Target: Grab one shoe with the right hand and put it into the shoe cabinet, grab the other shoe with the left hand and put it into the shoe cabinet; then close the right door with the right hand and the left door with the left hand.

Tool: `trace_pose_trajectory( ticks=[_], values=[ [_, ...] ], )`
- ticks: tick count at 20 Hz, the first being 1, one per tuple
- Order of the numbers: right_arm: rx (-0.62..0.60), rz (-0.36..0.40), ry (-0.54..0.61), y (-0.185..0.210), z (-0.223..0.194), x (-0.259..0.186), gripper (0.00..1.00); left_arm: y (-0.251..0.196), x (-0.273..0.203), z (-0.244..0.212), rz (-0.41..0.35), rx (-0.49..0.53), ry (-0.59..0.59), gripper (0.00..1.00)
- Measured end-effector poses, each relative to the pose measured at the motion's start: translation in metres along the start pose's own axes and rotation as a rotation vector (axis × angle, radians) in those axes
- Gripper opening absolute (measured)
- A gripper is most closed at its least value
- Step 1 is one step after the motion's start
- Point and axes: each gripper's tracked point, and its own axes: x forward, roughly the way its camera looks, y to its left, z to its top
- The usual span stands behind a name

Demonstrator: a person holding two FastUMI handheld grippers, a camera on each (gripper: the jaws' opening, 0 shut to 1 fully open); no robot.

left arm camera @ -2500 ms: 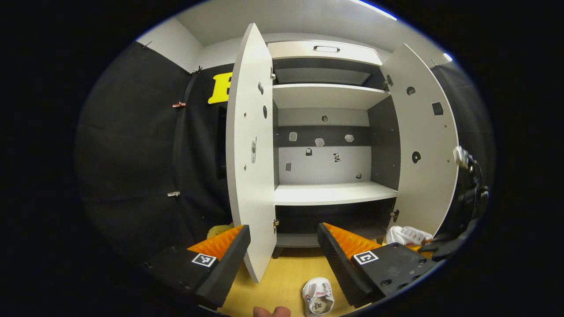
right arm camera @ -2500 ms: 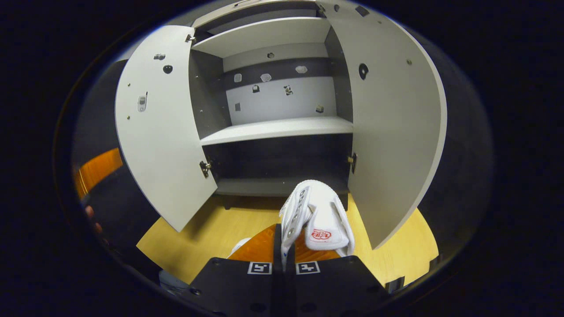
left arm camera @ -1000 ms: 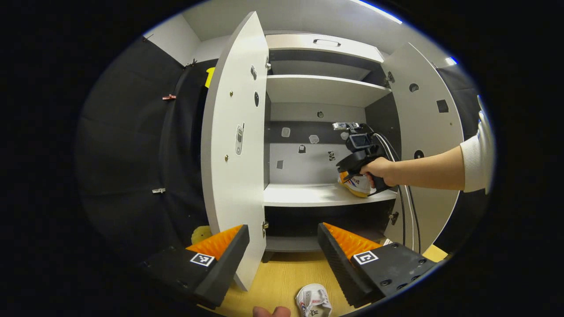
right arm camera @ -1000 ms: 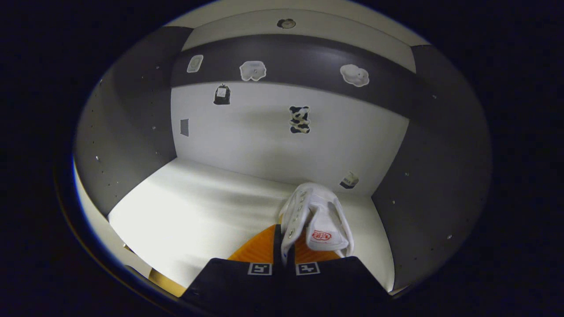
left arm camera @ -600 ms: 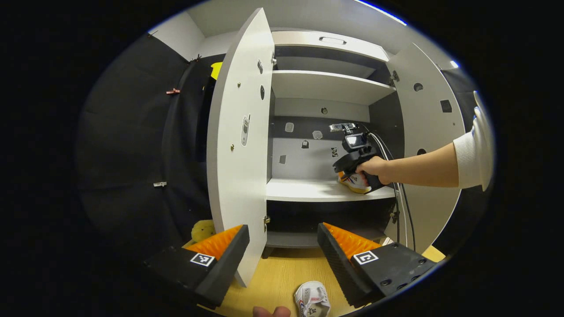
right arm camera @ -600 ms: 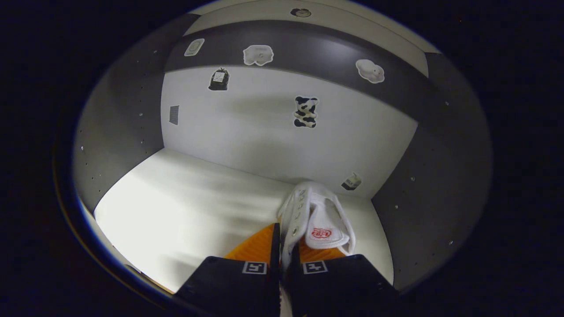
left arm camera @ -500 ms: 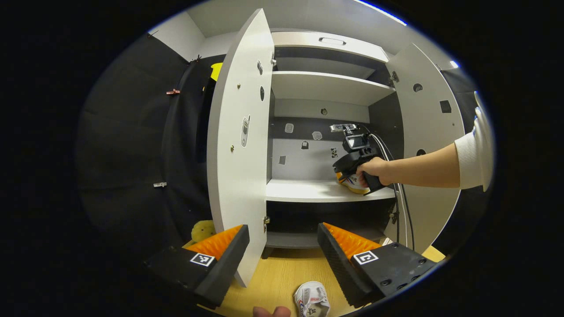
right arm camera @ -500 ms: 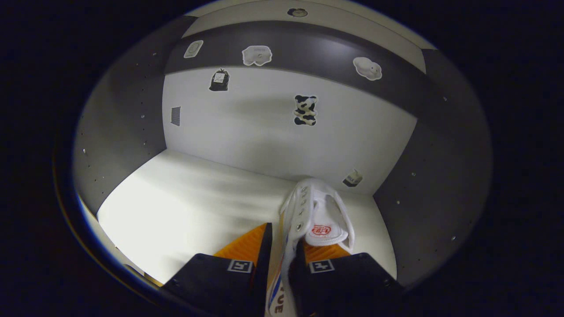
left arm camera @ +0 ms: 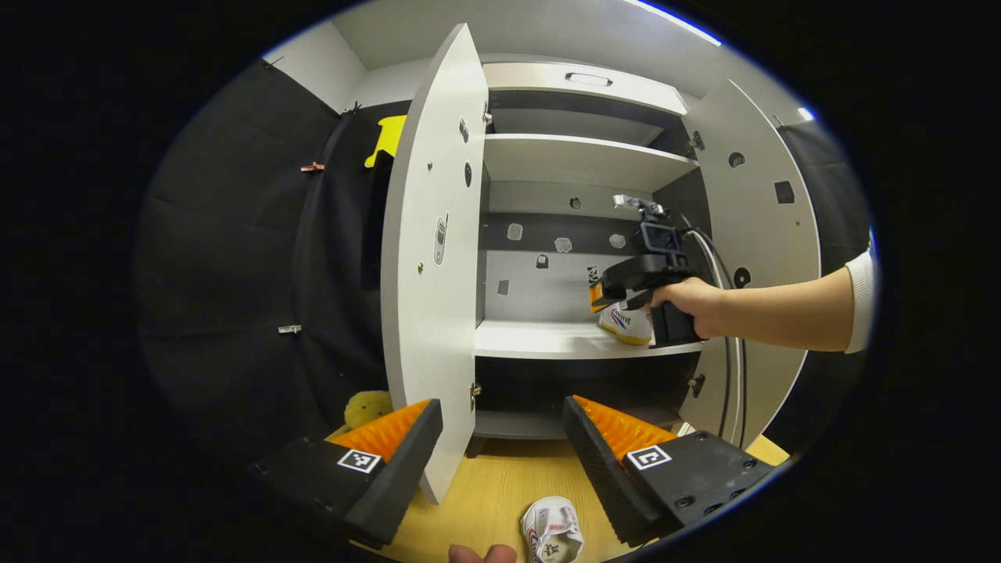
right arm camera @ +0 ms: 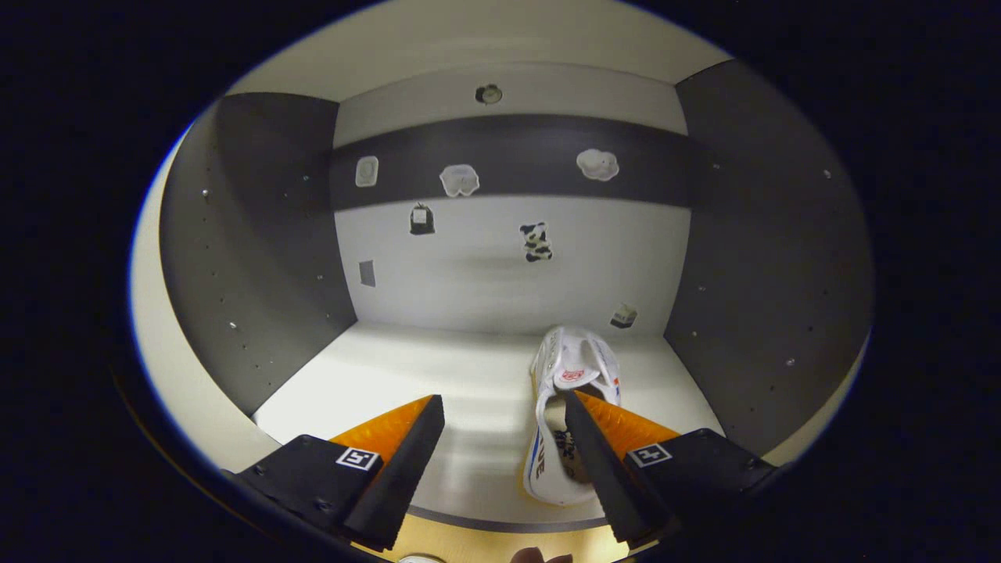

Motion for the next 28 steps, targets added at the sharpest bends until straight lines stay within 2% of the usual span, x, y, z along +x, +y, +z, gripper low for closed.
trace_pose_trajectory(
  ticks=[7, 13, 17, 22, 24, 26, 27, 28],
  values=[
    [-0.054, 0.05, -0.247, 0.015, 0.025, -0.143, 0.98, -0.005, -0.025, -0.021, -0.016, -0.011, -0.006, 0.98],
    [0.001, 0.087, -0.301, 0.012, -0.005, -0.252, 0.98, -0.02, -0.042, -0.088, -0.06, -0.024, 0.073, 0.98],
    [0.02, 0.063, -0.302, -0.007, -0.023, -0.295, 0.98, -0.034, -0.044, -0.151, -0.11, 0.006, 0.152, 0.96],
    [-0.008, 0.019, -0.325, -0.036, -0.022, -0.334, 0.98, -0.056, -0.031, -0.232, -0.185, 0.074, 0.274, 0.95],
    [-0.02, -0.002, -0.335, -0.049, -0.018, -0.348, 0.98, -0.062, -0.024, -0.259, -0.206, 0.083, 0.319, 0.9],
    [-0.04, -0.03, -0.353, -0.064, -0.012, -0.361, 0.98, -0.062, -0.014, -0.282, -0.199, 0.09, 0.36, 0.82],
    [-0.046, -0.042, -0.358, -0.069, -0.011, -0.369, 0.98, -0.061, -0.008, -0.292, -0.193, 0.089, 0.378, 0.75],
    [-0.051, -0.054, -0.359, -0.076, -0.009, -0.375, 0.98, -0.06, -0.003, -0.299, -0.19, 0.087, 0.392, 0.74]
  ],
)
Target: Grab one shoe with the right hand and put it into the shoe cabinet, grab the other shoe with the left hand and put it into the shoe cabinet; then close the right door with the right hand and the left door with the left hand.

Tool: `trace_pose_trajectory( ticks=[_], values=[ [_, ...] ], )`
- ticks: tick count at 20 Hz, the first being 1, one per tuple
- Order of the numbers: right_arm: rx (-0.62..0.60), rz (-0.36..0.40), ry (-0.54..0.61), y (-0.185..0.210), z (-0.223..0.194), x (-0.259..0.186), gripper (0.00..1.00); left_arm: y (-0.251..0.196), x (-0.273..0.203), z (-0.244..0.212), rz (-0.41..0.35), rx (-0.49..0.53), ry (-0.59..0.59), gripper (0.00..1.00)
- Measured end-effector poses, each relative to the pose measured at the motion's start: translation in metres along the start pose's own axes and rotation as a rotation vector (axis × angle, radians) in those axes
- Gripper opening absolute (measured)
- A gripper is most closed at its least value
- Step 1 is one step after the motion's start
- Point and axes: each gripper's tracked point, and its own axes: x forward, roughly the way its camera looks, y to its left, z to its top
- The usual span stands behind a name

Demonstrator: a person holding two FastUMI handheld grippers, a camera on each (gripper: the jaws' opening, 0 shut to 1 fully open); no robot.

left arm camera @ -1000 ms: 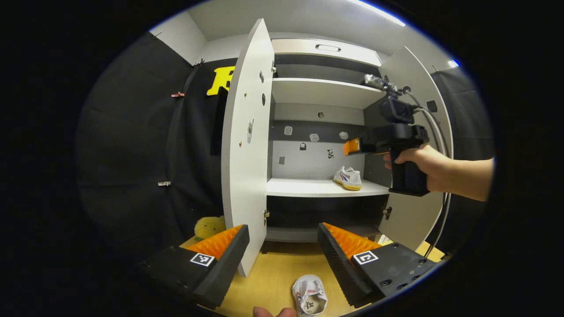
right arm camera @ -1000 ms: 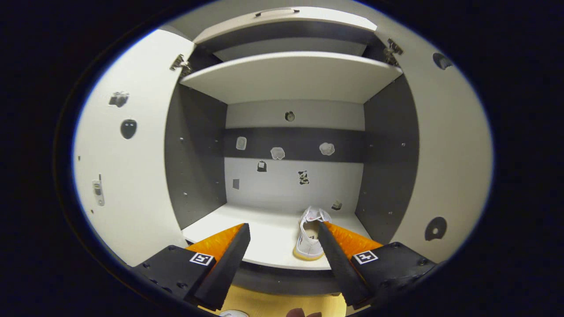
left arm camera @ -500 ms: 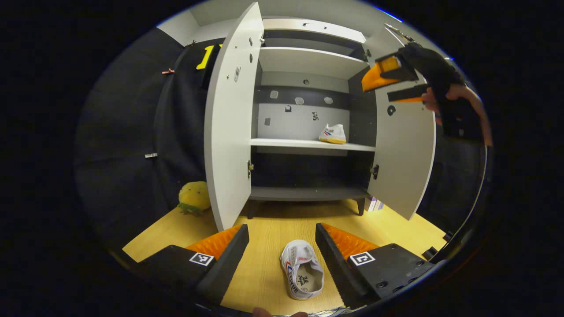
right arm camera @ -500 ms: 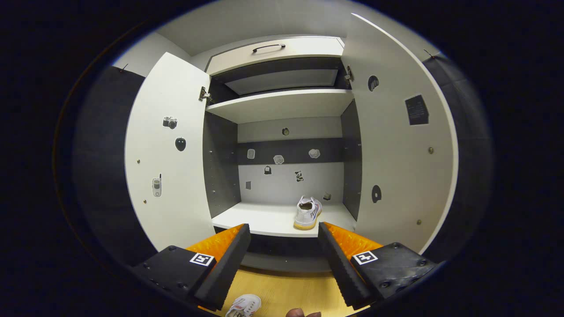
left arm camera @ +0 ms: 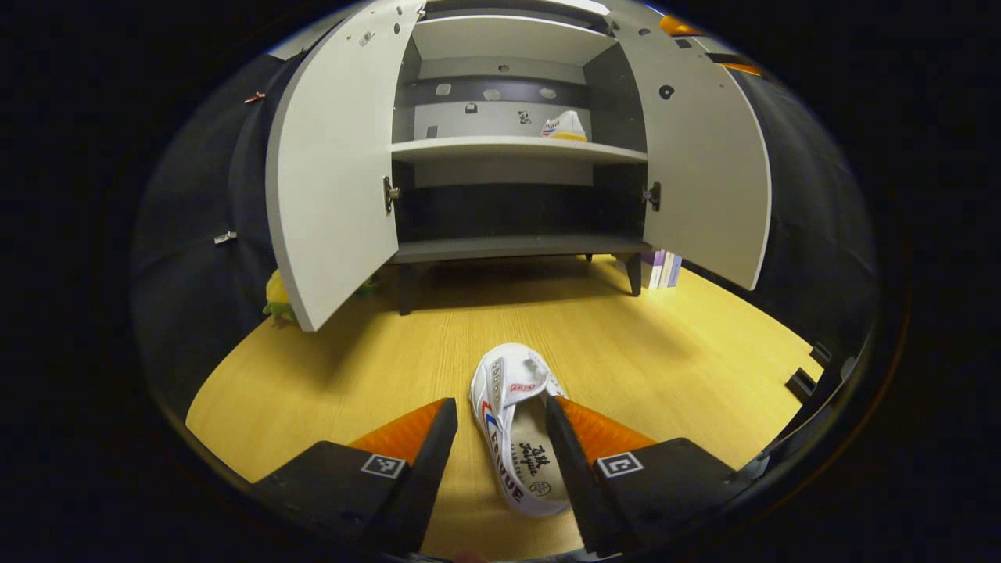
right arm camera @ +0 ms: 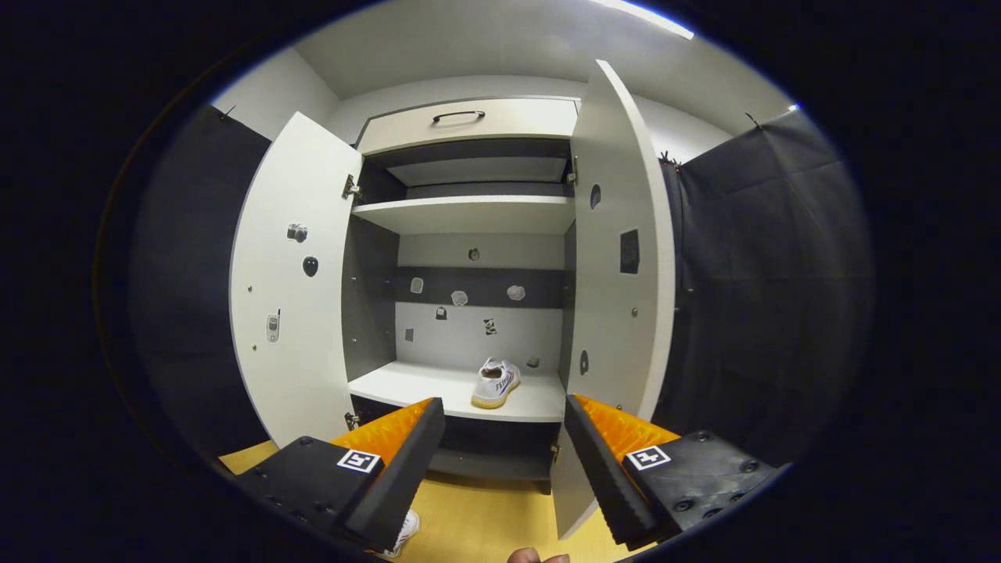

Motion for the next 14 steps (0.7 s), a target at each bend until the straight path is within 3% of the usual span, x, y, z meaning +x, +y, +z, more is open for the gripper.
trace_pose_trajectory(
  ticks=[7, 10, 14],
  values=[
    [-0.027, -0.089, 0.001, -0.042, 0.012, -0.024, 0.98, -0.001, 0.048, -0.02, -0.021, -0.03, 0.057, 0.54],
    [-0.036, -0.122, 0.015, -0.055, 0.007, -0.029, 0.98, 0.007, 0.063, -0.02, 0.025, -0.001, 0.067, 0.47],
    [-0.04, -0.148, 0.02, -0.061, 0.006, -0.036, 0.98, 0.022, 0.069, -0.022, 0.083, 0.039, 0.101, 0.23]
  ],
)
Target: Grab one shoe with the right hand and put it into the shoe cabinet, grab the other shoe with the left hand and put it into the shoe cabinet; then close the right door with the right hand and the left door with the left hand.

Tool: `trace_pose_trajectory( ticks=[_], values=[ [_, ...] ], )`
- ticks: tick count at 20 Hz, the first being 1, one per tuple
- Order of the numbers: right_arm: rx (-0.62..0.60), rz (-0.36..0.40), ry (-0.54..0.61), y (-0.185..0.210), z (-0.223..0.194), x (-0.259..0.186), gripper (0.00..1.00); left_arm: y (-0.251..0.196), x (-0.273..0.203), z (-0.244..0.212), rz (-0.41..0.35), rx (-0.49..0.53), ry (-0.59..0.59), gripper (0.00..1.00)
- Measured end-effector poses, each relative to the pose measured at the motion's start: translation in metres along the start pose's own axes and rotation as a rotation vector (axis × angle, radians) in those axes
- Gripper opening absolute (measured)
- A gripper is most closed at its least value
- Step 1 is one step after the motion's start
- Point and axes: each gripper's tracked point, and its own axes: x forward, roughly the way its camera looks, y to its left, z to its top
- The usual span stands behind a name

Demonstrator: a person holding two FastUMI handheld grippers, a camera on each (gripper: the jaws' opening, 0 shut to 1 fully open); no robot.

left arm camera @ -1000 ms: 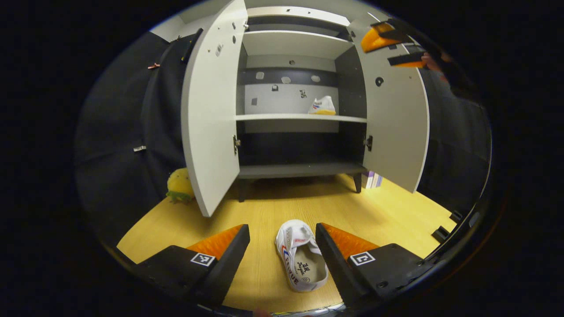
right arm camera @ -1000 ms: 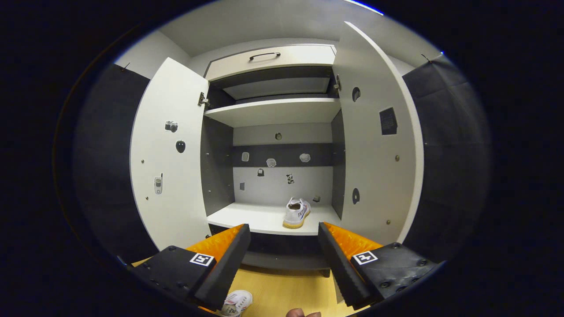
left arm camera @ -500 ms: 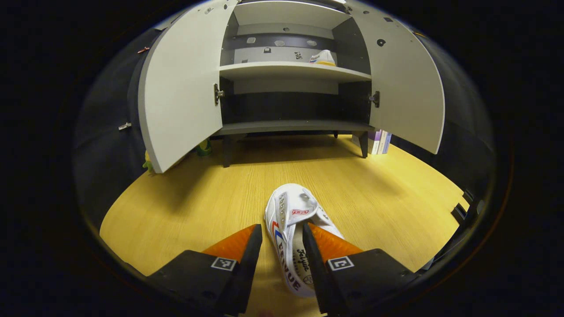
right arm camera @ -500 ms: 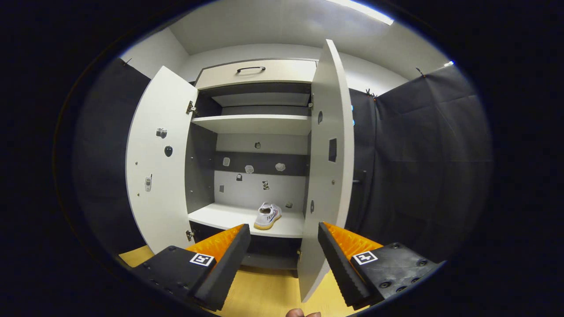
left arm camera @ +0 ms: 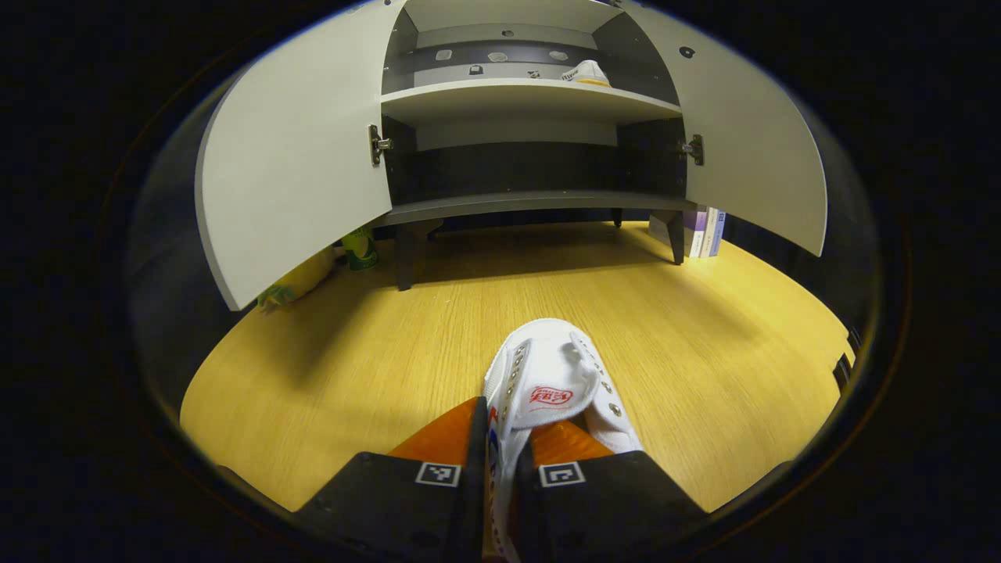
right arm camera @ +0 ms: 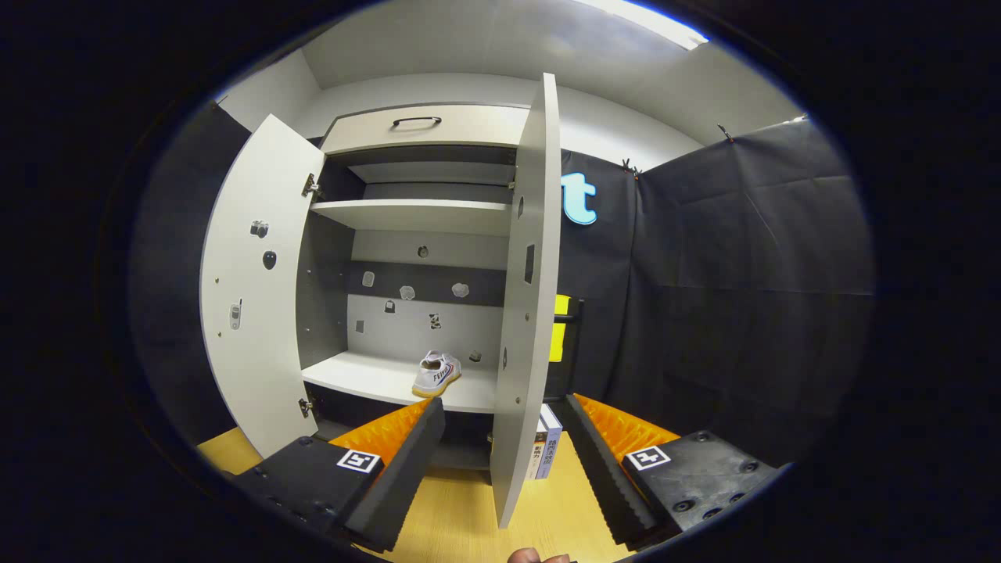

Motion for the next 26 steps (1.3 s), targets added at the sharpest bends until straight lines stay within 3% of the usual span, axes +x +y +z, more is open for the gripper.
trace_pose_trajectory(
  ticks=[1, 3, 12, 19, 26],
  values=[
    [0.002, -0.001, 0.001, 0.0, -0.001, -0.001, 0.98, 0.001, -0.001, -0.002, 0.005, 0.013, 0.018, 0.14],
    [0.008, 0.001, -0.001, -0.001, 0.0, -0.004, 0.98, 0.0, -0.003, 0.001, -0.013, 0.025, 0.044, 0.07],
    [0.037, 0.021, -0.015, -0.007, 0.0, -0.004, 0.98, 0.001, -0.065, 0.062, -0.013, -0.062, 0.029, 0.05],
    [0.043, 0.037, -0.02, -0.021, 0.004, 0.001, 0.98, 0.016, -0.113, 0.166, 0.072, -0.191, -0.021, 0.05],
    [0.028, 0.056, 0.005, -0.029, -0.011, -0.005, 0.98, 0.021, -0.111, 0.311, 0.085, -0.255, -0.148, 0.05]
  ],
)
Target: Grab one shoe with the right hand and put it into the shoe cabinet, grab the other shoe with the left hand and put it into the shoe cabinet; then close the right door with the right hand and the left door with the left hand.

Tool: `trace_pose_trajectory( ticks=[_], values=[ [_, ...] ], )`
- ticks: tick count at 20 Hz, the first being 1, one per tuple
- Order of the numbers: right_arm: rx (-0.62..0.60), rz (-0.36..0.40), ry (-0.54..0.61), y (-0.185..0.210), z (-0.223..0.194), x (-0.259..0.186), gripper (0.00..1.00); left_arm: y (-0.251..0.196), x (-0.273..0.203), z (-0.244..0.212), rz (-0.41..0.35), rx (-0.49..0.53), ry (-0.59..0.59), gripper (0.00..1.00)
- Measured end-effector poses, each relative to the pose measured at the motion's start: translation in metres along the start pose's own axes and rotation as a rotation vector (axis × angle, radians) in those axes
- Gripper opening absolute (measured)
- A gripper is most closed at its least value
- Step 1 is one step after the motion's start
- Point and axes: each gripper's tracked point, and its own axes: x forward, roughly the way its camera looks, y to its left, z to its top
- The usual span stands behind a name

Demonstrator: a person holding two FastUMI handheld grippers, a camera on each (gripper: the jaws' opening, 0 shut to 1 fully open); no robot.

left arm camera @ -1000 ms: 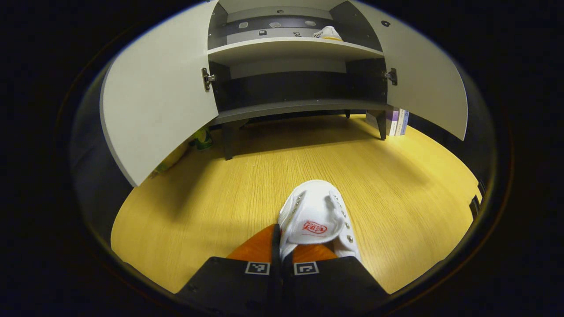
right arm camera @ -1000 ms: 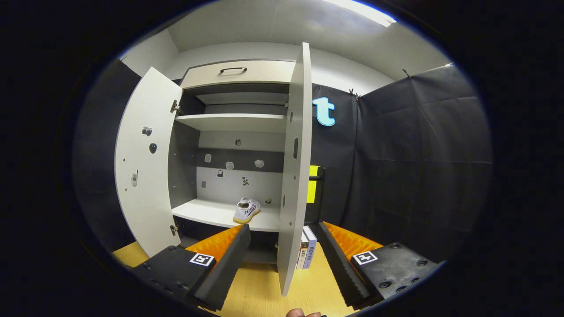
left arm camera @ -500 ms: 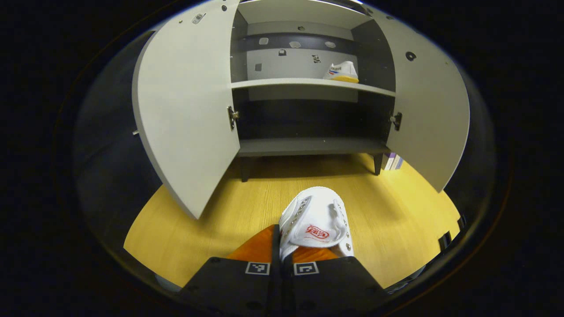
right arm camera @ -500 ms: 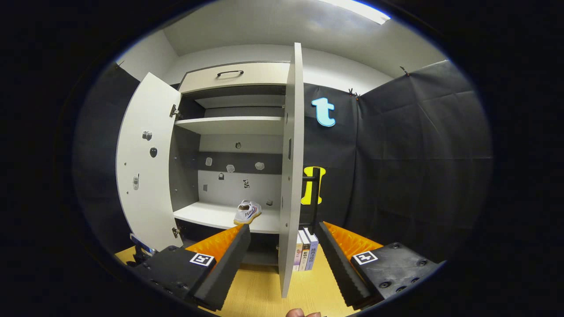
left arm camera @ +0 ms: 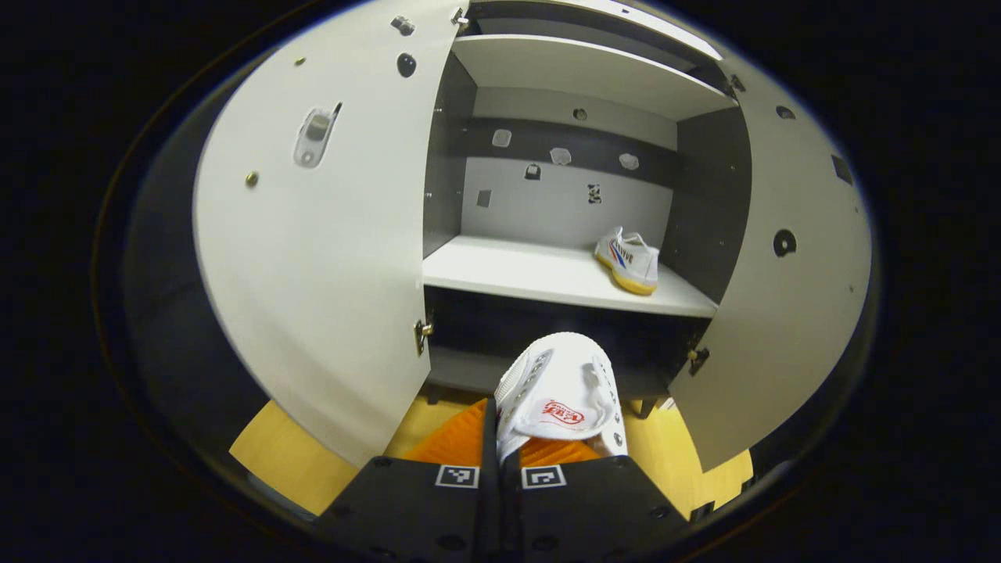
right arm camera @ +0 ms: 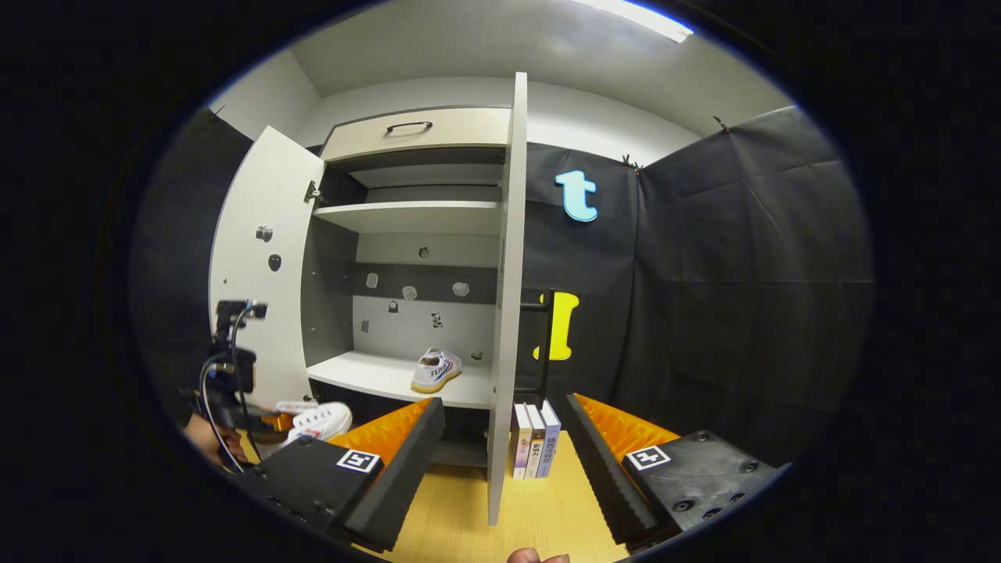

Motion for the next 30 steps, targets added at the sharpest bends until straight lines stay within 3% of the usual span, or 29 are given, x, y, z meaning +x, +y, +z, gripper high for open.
trace_pose_trajectory(
  ticks=[10, 14, 23, 30],
  values=[
    [0.036, -0.036, 0.038, -0.024, -0.023, 0.002, 0.98, -0.03, 0.087, 0.13, 0.039, -0.039, -0.092, 0.05],
    [0.044, -0.063, 0.037, -0.038, -0.027, 0.007, 0.98, -0.031, 0.133, 0.16, 0.072, -0.058, -0.084, 0.05],
    [0.043, -0.121, 0.072, -0.073, -0.041, 0.019, 0.98, -0.015, 0.237, 0.174, 0.202, -0.076, 0.002, 0.05],
    [0.029, -0.151, 0.084, -0.091, -0.045, 0.022, 0.98, -0.016, 0.286, 0.164, 0.243, -0.028, 0.069, 0.05]
  ],
)
